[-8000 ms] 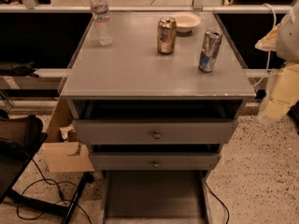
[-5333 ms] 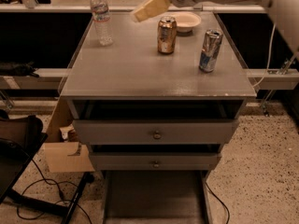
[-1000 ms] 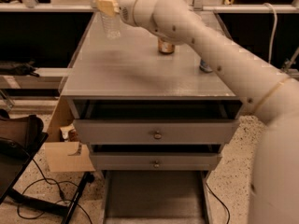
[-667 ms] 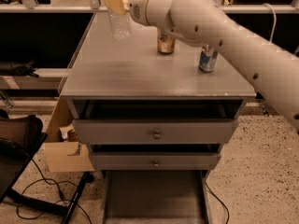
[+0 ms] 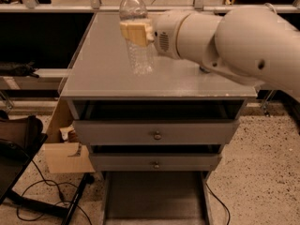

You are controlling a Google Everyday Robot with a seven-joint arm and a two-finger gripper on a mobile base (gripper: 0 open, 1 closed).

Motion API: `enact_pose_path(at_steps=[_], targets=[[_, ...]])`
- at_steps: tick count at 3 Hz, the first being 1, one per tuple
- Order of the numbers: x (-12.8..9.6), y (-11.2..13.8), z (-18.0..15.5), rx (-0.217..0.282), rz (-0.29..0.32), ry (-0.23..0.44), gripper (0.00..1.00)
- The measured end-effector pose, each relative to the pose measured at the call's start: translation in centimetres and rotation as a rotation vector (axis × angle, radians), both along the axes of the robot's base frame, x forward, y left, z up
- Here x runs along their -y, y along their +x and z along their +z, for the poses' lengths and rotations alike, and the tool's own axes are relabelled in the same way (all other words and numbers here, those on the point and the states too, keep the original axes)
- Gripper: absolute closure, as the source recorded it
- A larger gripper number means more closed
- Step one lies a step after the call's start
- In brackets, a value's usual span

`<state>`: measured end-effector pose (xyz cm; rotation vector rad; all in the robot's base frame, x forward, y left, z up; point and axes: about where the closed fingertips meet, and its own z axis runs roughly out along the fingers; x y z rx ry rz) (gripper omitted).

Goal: Place water bottle into bottom drawer

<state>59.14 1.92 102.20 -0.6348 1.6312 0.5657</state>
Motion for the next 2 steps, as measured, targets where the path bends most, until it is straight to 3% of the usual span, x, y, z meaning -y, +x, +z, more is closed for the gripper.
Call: enact_pose_path(at_steps=[1, 2], targets=[[-0.4, -3.9, -5.4, -0.077, 0.037, 0.029, 1.0], [0.4, -6.8, -13.6, -0.138, 0.039, 0.081, 1.0]])
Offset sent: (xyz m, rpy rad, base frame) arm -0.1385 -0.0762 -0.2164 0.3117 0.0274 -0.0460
